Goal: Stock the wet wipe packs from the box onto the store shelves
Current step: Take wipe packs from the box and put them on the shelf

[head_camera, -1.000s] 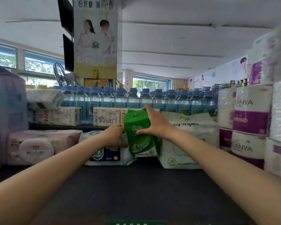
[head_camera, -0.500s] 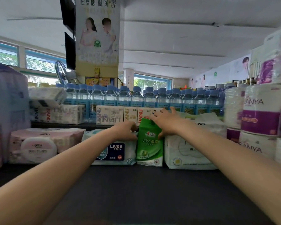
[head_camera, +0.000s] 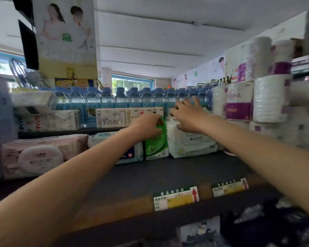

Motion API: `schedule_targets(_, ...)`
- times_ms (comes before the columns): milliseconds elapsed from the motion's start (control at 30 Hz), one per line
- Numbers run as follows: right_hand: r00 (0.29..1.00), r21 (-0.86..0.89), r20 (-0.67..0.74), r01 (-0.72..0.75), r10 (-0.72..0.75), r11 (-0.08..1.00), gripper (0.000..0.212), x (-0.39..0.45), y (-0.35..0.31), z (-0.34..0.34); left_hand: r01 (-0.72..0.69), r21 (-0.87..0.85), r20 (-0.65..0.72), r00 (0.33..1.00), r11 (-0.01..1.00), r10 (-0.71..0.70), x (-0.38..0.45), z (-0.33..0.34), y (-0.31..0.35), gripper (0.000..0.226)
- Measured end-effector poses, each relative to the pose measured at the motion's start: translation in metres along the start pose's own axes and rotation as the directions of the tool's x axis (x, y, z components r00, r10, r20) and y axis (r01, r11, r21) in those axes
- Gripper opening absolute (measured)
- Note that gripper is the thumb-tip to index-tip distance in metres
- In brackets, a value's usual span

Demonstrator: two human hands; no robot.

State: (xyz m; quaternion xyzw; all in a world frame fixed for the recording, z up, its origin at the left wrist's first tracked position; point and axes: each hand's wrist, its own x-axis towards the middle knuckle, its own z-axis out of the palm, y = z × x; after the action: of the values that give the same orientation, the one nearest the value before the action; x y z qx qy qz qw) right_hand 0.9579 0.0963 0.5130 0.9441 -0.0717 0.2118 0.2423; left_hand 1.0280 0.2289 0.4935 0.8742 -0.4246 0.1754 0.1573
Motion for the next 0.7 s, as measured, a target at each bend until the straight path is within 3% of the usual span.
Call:
schedule_targets(167,0.975,-0.011,0.128,-0.184,0.184,0.983,0.039,-0.105,0.017,-0.017,-0.272,-0.144,-0.033,0.962,0.952,0.270,-0.039,0.010,0.079,0.026)
schedule_targets(300,0.881,-0.062,0.355,-0.312,0.313,0.948,0.038,-0.231,0.036,-0.021,-0.461,-0.333,0.010,0.871,0.822,0.492,-0.086,0.047,0.159,0.027)
schedule_targets(367,0.776,-0.087,0.489,-0.410,0.398,0.908,0.035,-0.303,0.048,-0.022,-0.510,-0.403,0.112,0.797,0.760,0.594,-0.110,0.071,0.203,0.027)
schedule_targets(467,0.562,-0.103,0.683,-0.558,0.466,0.824,0.031,-0.424,0.054,-0.028,-0.576,-0.473,0.252,0.637,0.667,0.728,-0.159,0.113,0.276,0.028)
schedule_targets(533,0.349,-0.179,0.777,-0.674,0.523,0.716,0.032,-0.514,0.046,-0.040,-0.624,-0.529,0.301,0.495,0.574,0.815,-0.208,0.139,0.331,0.028)
schedule_targets(633,0.078,-0.310,0.803,-0.792,0.591,0.527,0.032,-0.643,0.023,-0.054,-0.675,-0.597,0.336,0.280,0.433,0.899,-0.291,0.166,0.404,0.028)
schedule_targets(700,-0.009,-0.346,0.792,-0.831,0.611,0.435,0.032,-0.701,0.008,-0.055,-0.695,-0.609,0.354,0.192,0.381,0.915,-0.327,0.178,0.433,0.029)
